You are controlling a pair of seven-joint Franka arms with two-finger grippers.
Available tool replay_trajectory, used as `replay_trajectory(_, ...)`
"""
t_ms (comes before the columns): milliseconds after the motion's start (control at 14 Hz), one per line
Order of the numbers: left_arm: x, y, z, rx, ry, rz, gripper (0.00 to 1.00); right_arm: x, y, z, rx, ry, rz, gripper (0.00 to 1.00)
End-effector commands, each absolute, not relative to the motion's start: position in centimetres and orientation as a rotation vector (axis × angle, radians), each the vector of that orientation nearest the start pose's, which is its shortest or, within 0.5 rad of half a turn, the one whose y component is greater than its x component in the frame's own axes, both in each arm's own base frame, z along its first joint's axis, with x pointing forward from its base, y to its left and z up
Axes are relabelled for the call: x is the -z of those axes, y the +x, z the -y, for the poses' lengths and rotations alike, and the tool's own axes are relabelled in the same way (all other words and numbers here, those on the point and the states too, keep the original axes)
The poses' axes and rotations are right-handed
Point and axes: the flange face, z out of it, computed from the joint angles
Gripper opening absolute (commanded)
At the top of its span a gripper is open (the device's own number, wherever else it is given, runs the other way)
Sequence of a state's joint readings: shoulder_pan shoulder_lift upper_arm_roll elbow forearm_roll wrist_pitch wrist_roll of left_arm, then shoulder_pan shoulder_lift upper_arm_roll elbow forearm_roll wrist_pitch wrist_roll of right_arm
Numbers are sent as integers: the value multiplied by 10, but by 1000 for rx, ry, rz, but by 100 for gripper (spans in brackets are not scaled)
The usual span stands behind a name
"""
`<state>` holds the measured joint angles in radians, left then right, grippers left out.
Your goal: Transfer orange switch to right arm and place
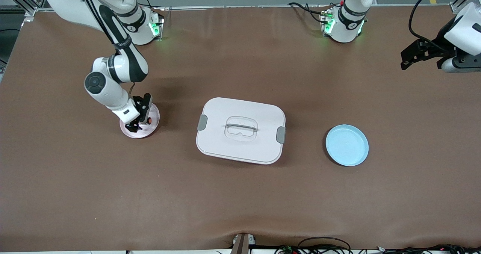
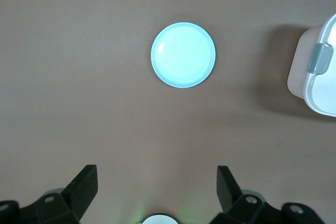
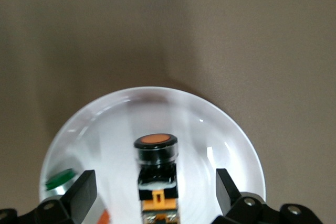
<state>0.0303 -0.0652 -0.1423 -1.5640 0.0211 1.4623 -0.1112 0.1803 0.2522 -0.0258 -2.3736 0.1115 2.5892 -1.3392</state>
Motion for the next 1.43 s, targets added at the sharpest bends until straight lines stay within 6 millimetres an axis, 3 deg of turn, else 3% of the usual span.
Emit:
replay_trajectory(0, -655, 514, 55, -61, -3107, -13, 100, -266, 497, -75, -48, -2428, 1786, 100)
replay_trajectory(286, -654, 514, 55, -63, -3107, -11, 100, -342, 520, -79, -244, -2573, 1429, 100)
replay_trajectory(429, -654, 514, 55, -63, -3107, -10, 100, -379, 534, -66, -325, -2658, 1314, 100)
replay_trajectory(714, -658, 509, 53, -82, -3106, -3, 100, -452, 548, -61, -473, -2900, 1002, 100)
replay_trajectory(1071, -660, 508, 51, -78, -3106, 0, 100, -534, 556, -40, -472, -2995, 790, 100)
replay_trajectory(1357, -660, 508, 50, -75, -3107, 2, 100, -576, 560, -5, -393, -3039, 668, 100)
